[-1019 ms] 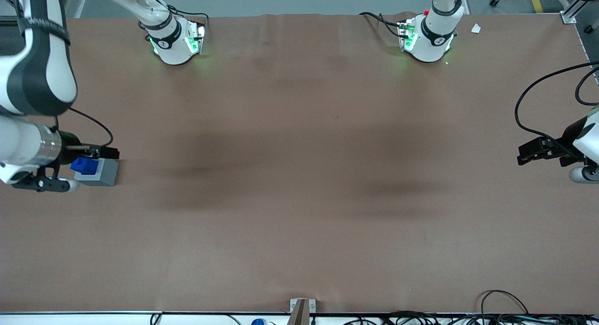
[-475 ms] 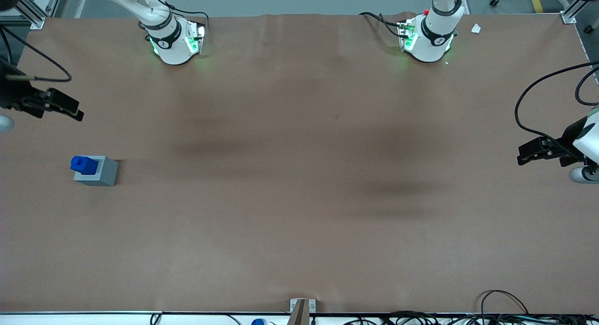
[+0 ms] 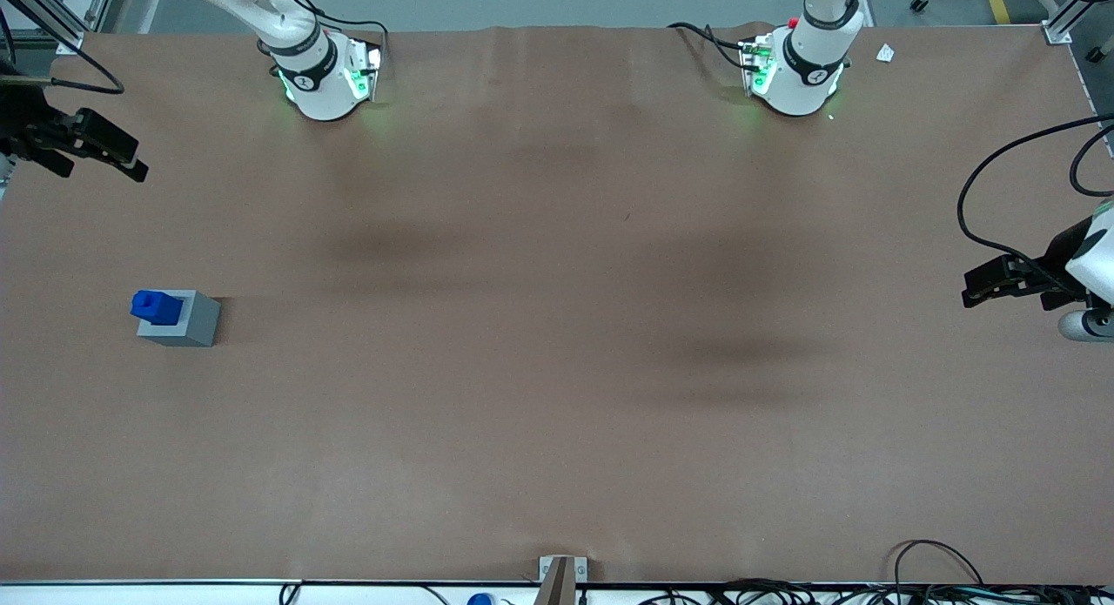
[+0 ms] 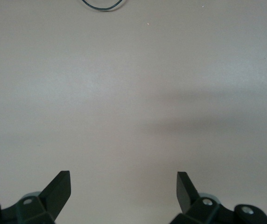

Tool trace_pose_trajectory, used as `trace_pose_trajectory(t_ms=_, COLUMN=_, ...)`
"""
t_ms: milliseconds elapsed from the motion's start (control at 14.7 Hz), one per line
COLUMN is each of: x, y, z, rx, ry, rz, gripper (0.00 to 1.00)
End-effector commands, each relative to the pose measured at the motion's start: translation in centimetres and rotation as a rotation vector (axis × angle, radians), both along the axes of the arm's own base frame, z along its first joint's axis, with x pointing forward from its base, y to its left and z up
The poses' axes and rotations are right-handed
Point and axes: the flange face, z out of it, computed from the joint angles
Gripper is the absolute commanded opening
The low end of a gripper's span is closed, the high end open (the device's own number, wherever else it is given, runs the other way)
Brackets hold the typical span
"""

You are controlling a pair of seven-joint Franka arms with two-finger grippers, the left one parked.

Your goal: Insert blue part into gray base with right arm

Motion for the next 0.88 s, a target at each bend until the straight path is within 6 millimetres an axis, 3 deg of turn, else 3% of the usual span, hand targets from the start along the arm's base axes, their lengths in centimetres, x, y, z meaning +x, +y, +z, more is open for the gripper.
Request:
trace_pose_trajectory(t_ms=0, x=-1.1, y=0.1, z=-0.2, rx=-0.005, ry=0.015, rz=0.033, gripper=1.0)
trace_pose_trajectory(t_ms=407, x=-1.1, y=-1.0, z=0.1, rx=-0.001, ry=0.003, rz=0.169, gripper=1.0)
trace_pose_trajectory(t_ms=815, x=-1.2, y=-1.0, z=1.5, rx=-0.002, ry=-0.018, rz=0.163, gripper=1.0)
